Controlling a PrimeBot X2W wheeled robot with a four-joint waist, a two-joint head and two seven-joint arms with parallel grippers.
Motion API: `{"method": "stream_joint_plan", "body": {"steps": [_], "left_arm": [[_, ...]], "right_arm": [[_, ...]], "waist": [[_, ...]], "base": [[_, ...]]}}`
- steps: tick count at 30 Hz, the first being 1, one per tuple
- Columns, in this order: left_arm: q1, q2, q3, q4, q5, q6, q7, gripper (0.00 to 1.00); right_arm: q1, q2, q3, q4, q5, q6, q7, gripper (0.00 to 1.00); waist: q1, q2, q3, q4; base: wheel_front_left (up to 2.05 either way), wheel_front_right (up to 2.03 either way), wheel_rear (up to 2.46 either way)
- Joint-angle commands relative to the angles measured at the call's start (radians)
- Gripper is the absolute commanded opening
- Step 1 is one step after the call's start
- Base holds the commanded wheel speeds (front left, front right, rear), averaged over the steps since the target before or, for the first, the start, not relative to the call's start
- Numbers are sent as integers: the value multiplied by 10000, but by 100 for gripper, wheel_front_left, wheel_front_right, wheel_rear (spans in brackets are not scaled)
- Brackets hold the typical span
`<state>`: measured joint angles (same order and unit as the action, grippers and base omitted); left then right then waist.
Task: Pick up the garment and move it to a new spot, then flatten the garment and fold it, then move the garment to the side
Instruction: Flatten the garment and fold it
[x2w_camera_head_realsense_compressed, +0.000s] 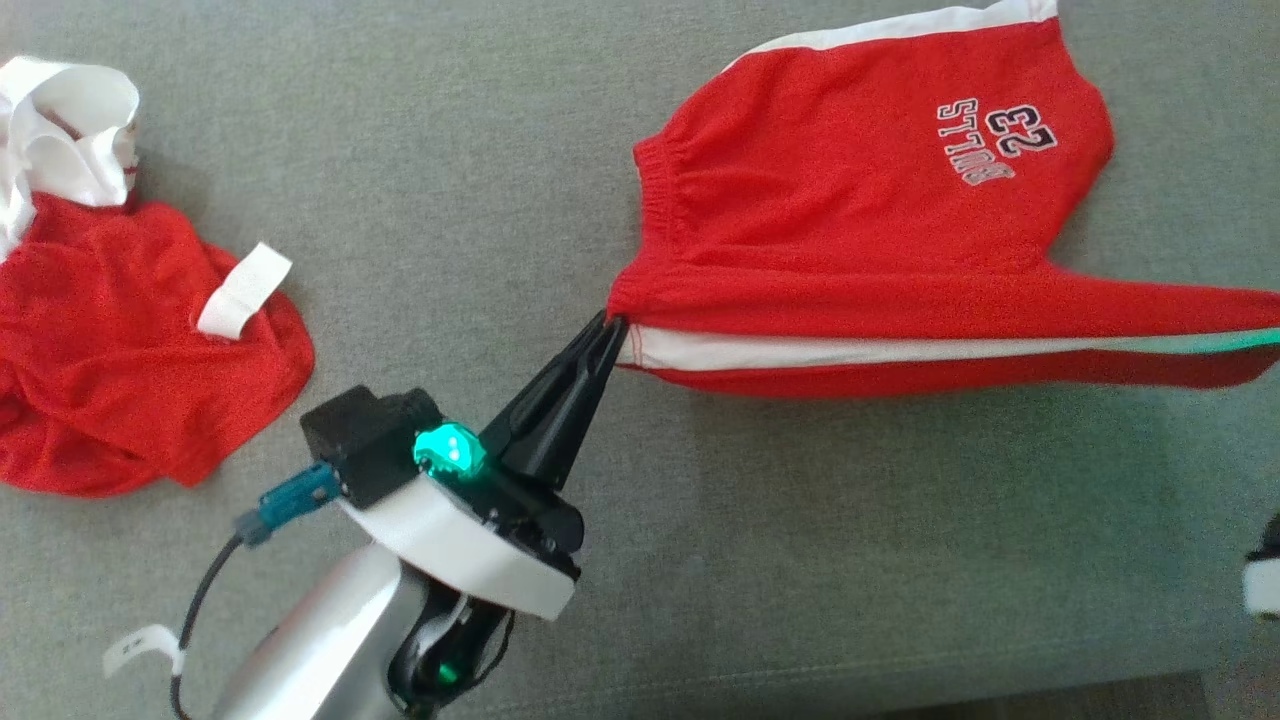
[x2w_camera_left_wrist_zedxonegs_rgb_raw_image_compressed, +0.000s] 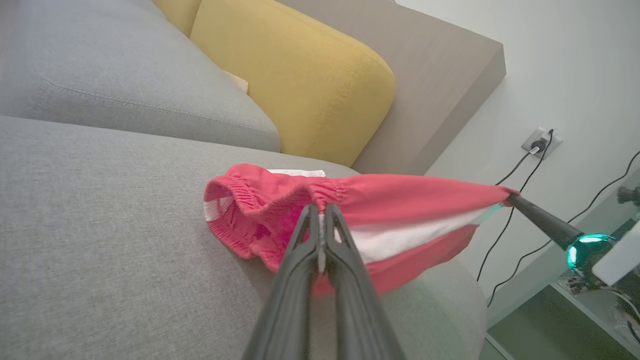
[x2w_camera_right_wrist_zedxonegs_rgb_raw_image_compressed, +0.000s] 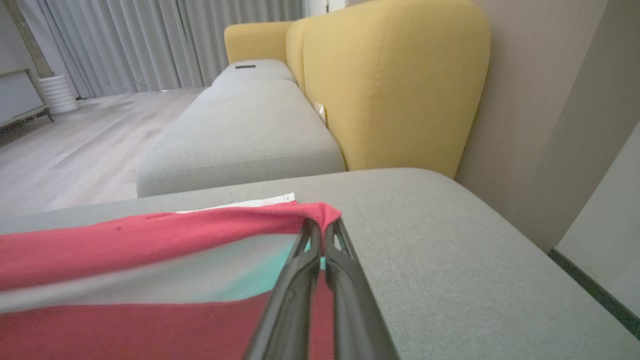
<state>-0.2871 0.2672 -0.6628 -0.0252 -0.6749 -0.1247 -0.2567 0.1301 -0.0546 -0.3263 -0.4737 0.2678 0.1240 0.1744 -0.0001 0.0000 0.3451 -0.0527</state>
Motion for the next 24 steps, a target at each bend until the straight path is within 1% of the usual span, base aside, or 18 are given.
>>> {"method": "stream_joint_plan", "body": {"steps": [1, 5, 11, 16, 17, 18, 24], "left_arm": [[-498, 35, 374, -192, -91, -59, -51, 0], [-1360, -259, 173, 357, -406, -59, -51, 0], [-3179, -775, -329, 2042, -1099, -59, -51, 0], [-4570, -1225, -692, 3285, -1539, -59, -50, 0], [-4839, -1290, -789, 3504, -1628, -59, -47, 0], [-4839, -1290, -789, 3504, -1628, -59, -47, 0], [-6250, -1532, -1463, 4473, -2178, -59, -36, 0]], "right_arm": [[-466, -171, 269, -54, -86, 67, 240, 0], [-1608, -450, 377, 865, -479, 67, 676, 0], [-3412, -1245, 296, 2171, -1067, 67, 1378, 0], [-4865, -1895, 540, 3200, -1321, 67, 1993, 0], [-5165, -2071, 618, 3416, -1375, 67, 2062, 0], [-5165, -2071, 618, 3416, -1375, 67, 2062, 0], [-6812, -2953, 1132, 4790, -1572, 67, 2367, 0]], "waist": [[1, 0, 87, 65], [1, 0, 367, 313], [1, 0, 918, 704], [1, 0, 1430, 862], [1, 0, 1519, 885], [1, 0, 1519, 885], [1, 0, 2008, 975]], "base": [[0, 0, 0], [0, 0, 0], [0, 0, 0], [0, 0, 0], [0, 0, 0], [0, 0, 0], [0, 0, 0]]}}
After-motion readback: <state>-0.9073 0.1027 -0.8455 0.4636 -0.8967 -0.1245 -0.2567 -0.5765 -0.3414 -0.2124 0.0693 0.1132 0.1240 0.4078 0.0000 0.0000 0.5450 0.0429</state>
